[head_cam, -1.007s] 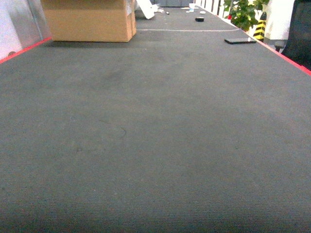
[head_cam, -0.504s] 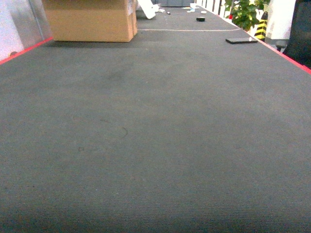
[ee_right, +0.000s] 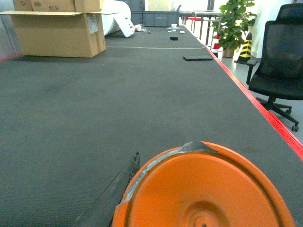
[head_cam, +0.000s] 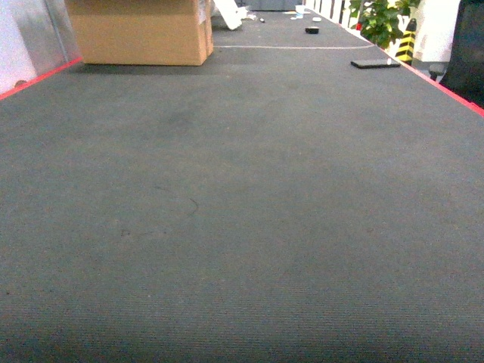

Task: Sort blue parts and orange caps into right shelf containers

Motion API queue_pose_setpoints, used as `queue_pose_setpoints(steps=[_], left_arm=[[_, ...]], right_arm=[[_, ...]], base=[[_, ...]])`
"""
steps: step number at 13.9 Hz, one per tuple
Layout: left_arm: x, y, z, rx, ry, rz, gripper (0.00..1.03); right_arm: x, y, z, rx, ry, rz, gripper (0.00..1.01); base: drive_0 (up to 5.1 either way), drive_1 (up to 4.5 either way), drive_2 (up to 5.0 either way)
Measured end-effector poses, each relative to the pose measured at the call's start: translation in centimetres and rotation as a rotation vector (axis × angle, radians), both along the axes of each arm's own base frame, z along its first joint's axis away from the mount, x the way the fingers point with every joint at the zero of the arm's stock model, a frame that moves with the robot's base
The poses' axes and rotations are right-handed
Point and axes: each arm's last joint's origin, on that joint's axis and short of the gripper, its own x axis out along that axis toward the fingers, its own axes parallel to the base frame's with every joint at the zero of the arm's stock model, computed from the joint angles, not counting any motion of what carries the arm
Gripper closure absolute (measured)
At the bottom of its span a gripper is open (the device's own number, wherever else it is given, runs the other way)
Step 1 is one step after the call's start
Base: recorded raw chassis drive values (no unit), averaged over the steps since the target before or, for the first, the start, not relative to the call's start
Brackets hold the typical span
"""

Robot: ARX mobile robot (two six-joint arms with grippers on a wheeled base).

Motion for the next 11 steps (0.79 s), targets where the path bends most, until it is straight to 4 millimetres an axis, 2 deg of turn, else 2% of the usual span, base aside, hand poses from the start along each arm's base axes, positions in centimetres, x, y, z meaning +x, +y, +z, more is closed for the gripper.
queue_pose_setpoints(steps=[2, 11], left_arm=[[0.00, 0.00, 0.00, 0.000, 0.000, 0.000, 0.61], [0.00, 0.01, 0.00, 0.000, 0.000, 0.001, 0.61]], right_arm=[[0.00, 0.00, 0.00, 0.000, 0.000, 0.000, 0.59], [0.00, 0.00, 0.00, 0.000, 0.000, 0.000, 0.59]], base=[[0.0, 0.00, 0.0], [-1.7, -1.73, -1.7]])
